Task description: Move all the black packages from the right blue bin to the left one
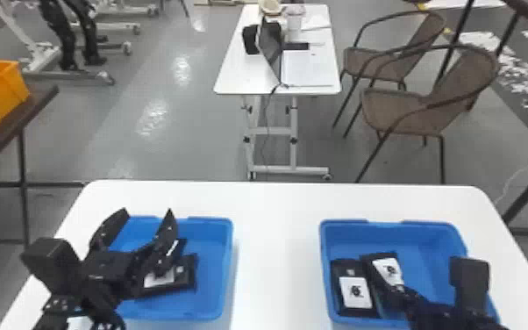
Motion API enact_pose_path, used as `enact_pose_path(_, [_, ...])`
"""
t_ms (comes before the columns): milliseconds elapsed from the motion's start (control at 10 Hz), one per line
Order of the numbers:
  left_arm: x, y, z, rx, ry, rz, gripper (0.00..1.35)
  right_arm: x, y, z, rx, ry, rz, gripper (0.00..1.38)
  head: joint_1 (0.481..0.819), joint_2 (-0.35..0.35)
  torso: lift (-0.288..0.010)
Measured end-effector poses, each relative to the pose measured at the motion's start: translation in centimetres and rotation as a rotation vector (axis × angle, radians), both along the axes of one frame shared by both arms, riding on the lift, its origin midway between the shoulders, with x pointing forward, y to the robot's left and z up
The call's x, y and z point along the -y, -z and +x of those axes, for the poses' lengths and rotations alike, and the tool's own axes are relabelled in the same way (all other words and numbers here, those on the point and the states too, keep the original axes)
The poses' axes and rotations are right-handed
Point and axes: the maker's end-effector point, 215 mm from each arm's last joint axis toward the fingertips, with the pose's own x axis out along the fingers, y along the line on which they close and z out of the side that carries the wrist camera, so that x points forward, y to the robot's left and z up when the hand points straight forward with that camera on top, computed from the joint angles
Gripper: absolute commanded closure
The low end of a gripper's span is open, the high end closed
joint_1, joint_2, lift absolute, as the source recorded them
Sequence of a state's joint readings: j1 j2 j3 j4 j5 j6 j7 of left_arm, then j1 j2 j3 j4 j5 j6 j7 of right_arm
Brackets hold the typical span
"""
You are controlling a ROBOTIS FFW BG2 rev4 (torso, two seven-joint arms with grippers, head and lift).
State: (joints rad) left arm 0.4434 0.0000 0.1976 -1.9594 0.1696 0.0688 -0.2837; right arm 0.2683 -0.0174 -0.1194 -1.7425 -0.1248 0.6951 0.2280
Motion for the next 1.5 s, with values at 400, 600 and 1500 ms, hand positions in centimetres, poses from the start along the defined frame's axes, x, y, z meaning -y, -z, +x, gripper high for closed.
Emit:
enact_pose_path(400, [0.1, -0.4, 0.2, 0.01, 0.0, -0.021, 0.24, -1.5, -4.9, 1.6, 0.11, -0.012, 0.055, 1.28, 0.695, 0.071, -0.041])
enact_pose_path(600, [0.5, -0.8, 0.7, 0.017, 0.005, -0.053, 0.24, -6.1, -10.2, 4.6, 0.211, -0.175, 0.125, 1.28, 0.695, 0.117, -0.041])
enact_pose_path(1500, [10.4, -4.3, 5.0, 0.002, 0.27, -0.477, 0.14, -28.1, -21.0, 10.1, 0.395, -0.756, 0.28, 1.28, 0.695, 0.24, -0.041])
